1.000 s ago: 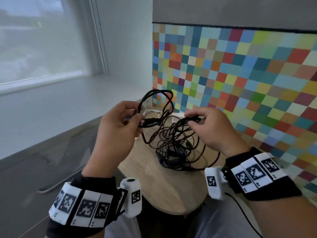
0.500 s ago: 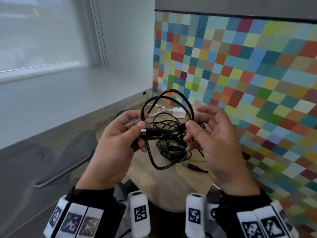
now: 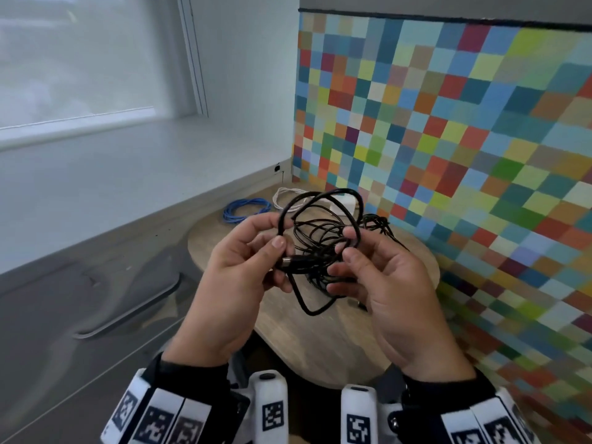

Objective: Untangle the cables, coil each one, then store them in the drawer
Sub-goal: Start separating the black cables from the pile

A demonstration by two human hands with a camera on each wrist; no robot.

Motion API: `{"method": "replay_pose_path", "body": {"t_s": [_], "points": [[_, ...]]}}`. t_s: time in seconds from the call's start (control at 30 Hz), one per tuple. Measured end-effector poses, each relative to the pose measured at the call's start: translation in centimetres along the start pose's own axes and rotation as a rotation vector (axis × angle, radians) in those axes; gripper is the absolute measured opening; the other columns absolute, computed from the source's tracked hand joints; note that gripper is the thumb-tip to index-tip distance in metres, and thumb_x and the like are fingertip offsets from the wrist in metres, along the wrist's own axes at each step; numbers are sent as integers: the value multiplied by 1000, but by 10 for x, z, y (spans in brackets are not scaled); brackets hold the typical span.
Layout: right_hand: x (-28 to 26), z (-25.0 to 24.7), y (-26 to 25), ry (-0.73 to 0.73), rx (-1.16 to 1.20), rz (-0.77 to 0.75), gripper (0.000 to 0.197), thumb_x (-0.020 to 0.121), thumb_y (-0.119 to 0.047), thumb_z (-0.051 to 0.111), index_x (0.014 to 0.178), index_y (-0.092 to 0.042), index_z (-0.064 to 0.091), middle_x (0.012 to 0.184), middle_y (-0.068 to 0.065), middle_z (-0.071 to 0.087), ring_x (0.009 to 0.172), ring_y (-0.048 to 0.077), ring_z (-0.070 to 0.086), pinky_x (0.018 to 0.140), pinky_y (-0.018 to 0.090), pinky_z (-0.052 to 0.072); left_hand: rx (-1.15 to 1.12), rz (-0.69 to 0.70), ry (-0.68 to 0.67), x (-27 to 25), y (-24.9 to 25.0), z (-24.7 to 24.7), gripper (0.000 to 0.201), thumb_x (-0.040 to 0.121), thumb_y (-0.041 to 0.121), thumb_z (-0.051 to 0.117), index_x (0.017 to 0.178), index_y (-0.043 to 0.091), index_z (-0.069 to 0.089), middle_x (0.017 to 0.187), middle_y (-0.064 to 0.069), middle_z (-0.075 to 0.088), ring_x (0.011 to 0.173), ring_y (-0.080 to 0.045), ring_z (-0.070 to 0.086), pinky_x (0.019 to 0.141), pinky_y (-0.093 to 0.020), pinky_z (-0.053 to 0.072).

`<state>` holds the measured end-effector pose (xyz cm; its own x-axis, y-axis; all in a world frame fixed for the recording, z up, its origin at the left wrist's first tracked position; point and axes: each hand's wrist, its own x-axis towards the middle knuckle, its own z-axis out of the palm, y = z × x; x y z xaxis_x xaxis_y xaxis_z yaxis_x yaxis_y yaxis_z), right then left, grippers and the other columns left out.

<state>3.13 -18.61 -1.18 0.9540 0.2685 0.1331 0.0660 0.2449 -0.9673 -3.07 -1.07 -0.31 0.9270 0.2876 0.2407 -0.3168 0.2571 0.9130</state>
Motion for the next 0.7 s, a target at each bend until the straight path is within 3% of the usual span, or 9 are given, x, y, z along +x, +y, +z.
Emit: {"method": "replay_pose_path", "body": {"t_s": [0.2,0.33,0.5,0.6,0.7], "points": [[-6,-5,7,13,75,-19,15,76,-17,72,85,-19,83,78,8,72,71,21,71,65,35,61,198,65,100,3,-2,-7,27,102,2,54,102,22,71,84,-1,65,74,-12,58,60,-26,51],[-7,-12,12,97,-34,-70,17,90,-10,70,93,-22,82,86,5,75,76,20,69,68,34,60,274,153,208,3,-6,-12,40,99,2,60,91,39,74,91,-1,70,79,-15,60,71,-28,53],[-6,-21,9,208,-149,-129,24,95,-6,69,98,-27,81,82,3,77,78,22,72,81,37,60,420,220,270,6,-8,-15,34,100,7,62,99,38,75,96,6,75,91,-16,67,82,-24,51],[-7,-21,5,158,-104,-99,25,96,-10,66,103,-29,80,67,5,68,60,24,66,77,46,58,368,201,247,6,-6,-12,35,103,6,56,104,35,75,79,3,66,72,-19,58,68,-26,49],[-11,-21,1,25,20,-40,21,87,-22,65,102,-23,81,72,10,69,64,28,68,69,46,58,236,140,240,6,-5,-9,35,104,3,52,105,29,75,73,0,55,57,-18,43,51,-23,38]]}}
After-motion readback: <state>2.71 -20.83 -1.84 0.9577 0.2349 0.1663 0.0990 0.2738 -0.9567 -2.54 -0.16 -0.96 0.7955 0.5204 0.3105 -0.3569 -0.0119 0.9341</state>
